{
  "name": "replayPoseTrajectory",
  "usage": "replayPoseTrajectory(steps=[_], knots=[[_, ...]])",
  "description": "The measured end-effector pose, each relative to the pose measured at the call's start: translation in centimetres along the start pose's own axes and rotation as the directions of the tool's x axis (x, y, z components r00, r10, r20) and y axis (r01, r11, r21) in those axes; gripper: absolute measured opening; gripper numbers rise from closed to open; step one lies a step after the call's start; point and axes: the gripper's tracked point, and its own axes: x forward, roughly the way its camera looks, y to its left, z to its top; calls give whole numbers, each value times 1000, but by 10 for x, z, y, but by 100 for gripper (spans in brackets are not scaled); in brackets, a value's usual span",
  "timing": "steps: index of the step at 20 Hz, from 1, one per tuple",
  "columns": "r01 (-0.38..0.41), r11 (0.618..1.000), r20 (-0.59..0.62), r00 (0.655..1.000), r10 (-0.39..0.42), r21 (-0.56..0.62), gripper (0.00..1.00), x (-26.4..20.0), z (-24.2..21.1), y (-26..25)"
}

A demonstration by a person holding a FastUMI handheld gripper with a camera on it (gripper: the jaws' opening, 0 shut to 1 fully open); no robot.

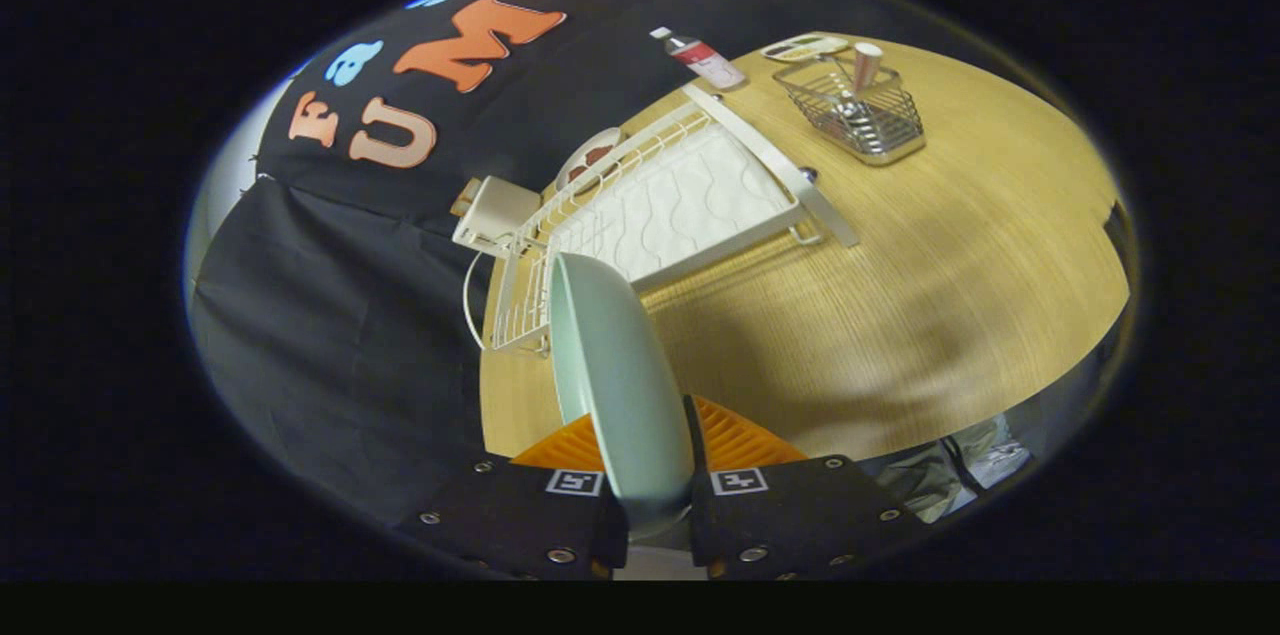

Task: Take the plate from the dish rack, then take the spoon from the basket and place it into the plate.

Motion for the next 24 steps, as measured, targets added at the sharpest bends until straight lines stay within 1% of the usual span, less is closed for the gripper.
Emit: replayPoseTrajectory(steps=[4, 8, 12, 15, 17, 19, 22, 24], knots=[[-6, 1000, -42, 999, 7, 22, 25, 13, -19, -14], [22, 999, -64, 998, -19, 39, 25, 29, -26, -27], [10, 995, -62, 998, -4, 95, 25, 42, -23, -26], [21, 995, -65, 998, -15, 98, 27, 45, -18, -25], [44, 995, -72, 997, -38, 88, 29, 44, -17, -28], [70, 993, -74, 995, -63, 97, 34, 44, -16, -31], [107, 989, -77, 992, -99, 106, 38, 42, -13, -41], [149, 982, -59, 988, -143, 114, 45, 38, -6, -53]])
